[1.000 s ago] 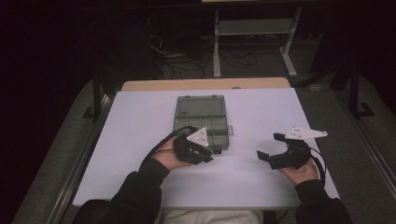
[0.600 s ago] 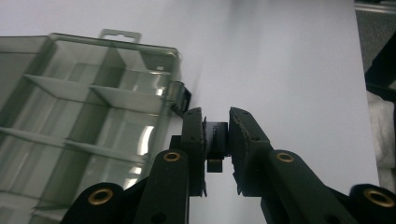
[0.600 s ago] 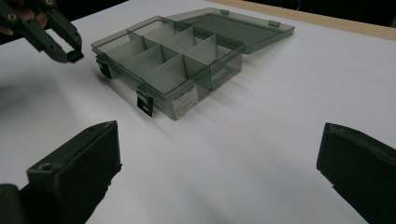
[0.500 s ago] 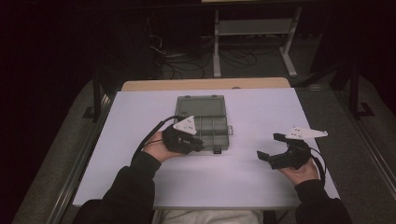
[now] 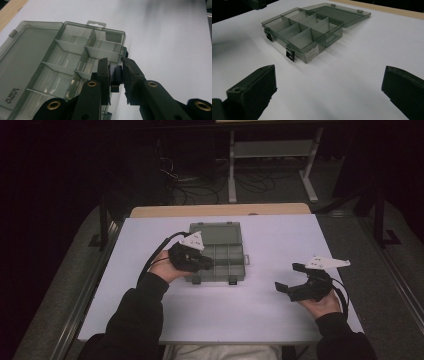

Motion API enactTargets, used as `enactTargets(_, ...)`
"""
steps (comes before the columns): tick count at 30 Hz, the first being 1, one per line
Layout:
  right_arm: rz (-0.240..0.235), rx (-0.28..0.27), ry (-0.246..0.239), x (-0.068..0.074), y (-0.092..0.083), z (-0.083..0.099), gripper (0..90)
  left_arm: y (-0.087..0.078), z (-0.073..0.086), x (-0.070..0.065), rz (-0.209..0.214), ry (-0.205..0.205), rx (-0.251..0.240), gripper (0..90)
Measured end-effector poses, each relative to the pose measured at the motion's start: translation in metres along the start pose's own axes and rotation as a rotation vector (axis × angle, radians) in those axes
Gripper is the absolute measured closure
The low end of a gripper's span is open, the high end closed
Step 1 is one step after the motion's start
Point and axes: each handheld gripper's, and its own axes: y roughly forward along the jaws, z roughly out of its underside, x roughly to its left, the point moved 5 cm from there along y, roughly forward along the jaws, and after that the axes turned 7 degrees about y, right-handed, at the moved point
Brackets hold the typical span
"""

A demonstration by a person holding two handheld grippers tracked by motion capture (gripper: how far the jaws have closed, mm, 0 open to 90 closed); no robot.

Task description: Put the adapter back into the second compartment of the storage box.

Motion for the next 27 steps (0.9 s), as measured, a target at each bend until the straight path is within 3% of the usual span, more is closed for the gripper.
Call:
enactTargets(19,-0.001,0.003,-0.007,0.0,0.001,0.0,0.0,-0.001,-0.012,0.018,-0.01,0.015,0.035,76.4)
enactTargets(27,-0.003,0.002,-0.005,0.001,0.0,0.0,0.0,0.0,-0.016,0.03,-0.029,0.004,0.049,76.4)
